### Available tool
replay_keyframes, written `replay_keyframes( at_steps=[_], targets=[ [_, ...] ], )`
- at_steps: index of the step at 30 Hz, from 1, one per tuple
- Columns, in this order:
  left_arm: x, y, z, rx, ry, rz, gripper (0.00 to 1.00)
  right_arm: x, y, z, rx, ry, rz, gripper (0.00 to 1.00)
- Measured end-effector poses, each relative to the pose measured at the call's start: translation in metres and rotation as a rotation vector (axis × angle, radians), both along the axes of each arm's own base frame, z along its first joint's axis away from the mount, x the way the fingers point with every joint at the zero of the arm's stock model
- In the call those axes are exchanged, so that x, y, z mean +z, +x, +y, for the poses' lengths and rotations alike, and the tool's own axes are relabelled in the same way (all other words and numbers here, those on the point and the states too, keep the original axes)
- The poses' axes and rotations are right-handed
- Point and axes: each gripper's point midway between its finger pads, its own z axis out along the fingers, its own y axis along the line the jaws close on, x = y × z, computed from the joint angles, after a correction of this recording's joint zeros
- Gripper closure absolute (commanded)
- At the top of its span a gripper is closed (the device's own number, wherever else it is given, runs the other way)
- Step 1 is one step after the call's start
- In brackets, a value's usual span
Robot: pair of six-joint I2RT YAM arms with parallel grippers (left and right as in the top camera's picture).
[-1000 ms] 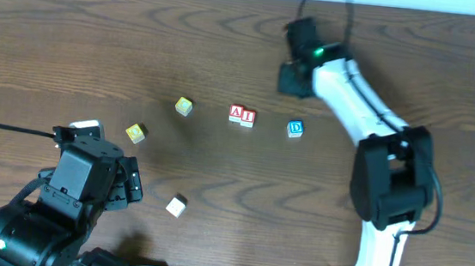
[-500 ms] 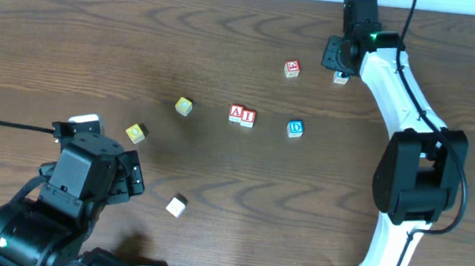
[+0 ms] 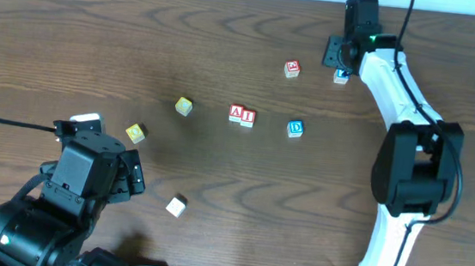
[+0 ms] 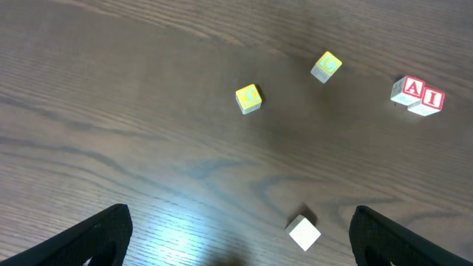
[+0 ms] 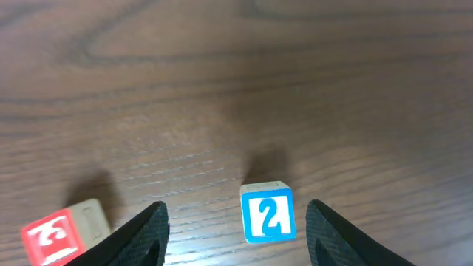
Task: Spell out Ai2
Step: 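Move right gripper to the blue 2 block at the back, then close right gripper on the blue 2 block and lift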
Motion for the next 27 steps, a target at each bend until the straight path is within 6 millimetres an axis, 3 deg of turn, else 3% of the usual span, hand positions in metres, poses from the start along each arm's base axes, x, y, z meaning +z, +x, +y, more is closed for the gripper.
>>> replay_keyframes(
  at_steps=[5,21,27],
  targets=[
    [0.0,0.0,0.0,0.0,0.0,0.0,0.05,-0.02,-0.002,-0.007,-0.01,-0.006,0.04,0.4],
    [0.0,0.0,0.0,0.0,0.0,0.0,0.05,-0.045,-0.013,-0.014,-0.02,-0.01,0.119,0.4],
    [0.0,0.0,0.0,0.0,0.0,0.0,0.05,-0.051,-0.015,-0.013,-0.016,-0.003,0.132,0.45]
  ],
)
